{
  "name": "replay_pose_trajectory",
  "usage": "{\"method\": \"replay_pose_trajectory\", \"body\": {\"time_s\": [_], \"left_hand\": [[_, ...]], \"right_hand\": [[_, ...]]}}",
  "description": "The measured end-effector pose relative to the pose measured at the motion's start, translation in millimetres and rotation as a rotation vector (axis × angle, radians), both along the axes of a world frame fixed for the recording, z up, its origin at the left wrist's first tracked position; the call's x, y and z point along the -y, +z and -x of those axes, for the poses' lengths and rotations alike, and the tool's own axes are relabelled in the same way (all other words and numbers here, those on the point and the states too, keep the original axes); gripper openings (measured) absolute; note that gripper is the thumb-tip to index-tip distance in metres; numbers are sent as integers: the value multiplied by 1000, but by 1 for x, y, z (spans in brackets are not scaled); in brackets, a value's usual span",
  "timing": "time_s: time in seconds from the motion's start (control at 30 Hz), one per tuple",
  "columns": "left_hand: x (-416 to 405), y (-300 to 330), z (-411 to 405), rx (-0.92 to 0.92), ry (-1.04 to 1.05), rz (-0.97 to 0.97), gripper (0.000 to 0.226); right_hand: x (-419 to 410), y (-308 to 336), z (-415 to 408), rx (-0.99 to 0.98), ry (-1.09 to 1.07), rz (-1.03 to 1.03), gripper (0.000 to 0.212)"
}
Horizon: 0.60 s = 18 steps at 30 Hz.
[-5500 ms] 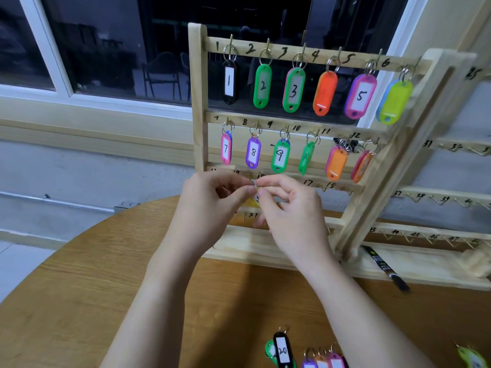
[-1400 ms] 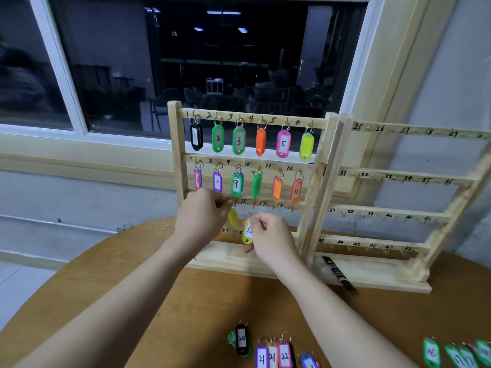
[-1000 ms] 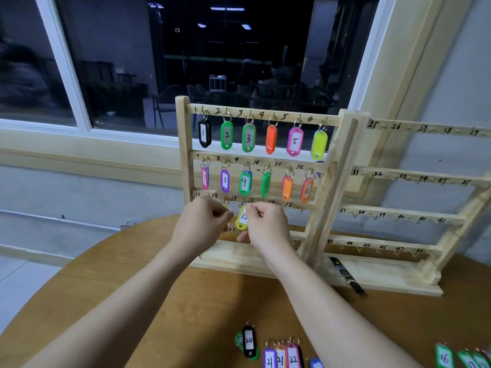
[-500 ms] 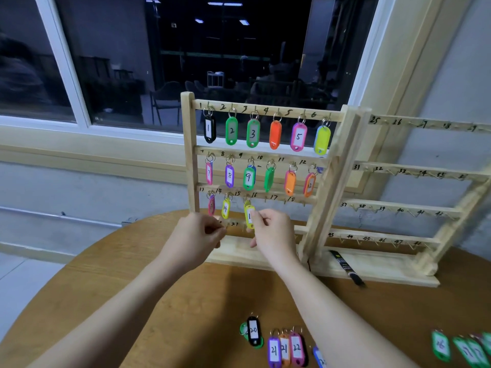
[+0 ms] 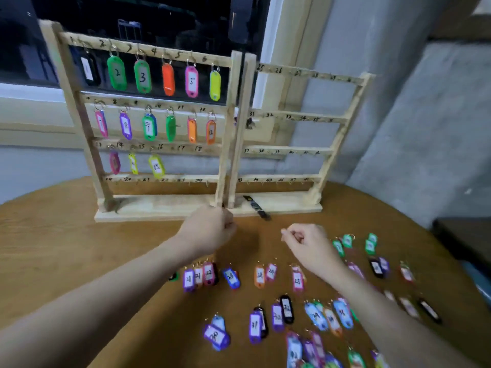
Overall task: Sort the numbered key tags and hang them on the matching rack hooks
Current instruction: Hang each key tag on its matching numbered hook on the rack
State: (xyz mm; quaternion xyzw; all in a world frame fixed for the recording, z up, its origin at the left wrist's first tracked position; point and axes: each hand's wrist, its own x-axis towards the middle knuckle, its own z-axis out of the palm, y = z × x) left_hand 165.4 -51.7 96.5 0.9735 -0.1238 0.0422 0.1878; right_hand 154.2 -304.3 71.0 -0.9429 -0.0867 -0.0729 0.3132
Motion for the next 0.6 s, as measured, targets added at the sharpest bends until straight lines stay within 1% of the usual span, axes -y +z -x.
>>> {"method": "replay_pose_trajectory", "body": {"time_s": [0.03, 0.1, 0.13, 0.23, 0.27, 0.37, 0.43, 0.53, 0.6], "left_hand": [[16, 0, -1, -15, -15, -18, 41], [45, -2, -8, -56, -51, -32, 41], [60, -5, -15, -75, -81, -35, 39], [99, -17, -36, -163, -180, -12, 27], [111, -23, -43, -186, -205, 0, 22], [146, -35, -47, -276, -258, 76, 19], [167, -45, -48, -304, -250, 134, 15], [188, -56, -52, -322, -145, 204, 25], [197, -59, -56, -323, -100, 212, 33]], "right_hand": [[19, -4, 3, 14, -56, 20, 36], [51, -9, 8, 31, -155, 67, 35], [64, -10, 11, 25, -204, 81, 35], [93, -13, 13, -26, -324, 81, 43], [98, -15, 12, -53, -352, 95, 40], [102, -18, 7, -148, -358, 148, 15], [100, -20, 2, -173, -341, 160, 13], [98, -23, -3, -184, -346, 213, 15], [99, -24, -6, -198, -344, 234, 14]]}}
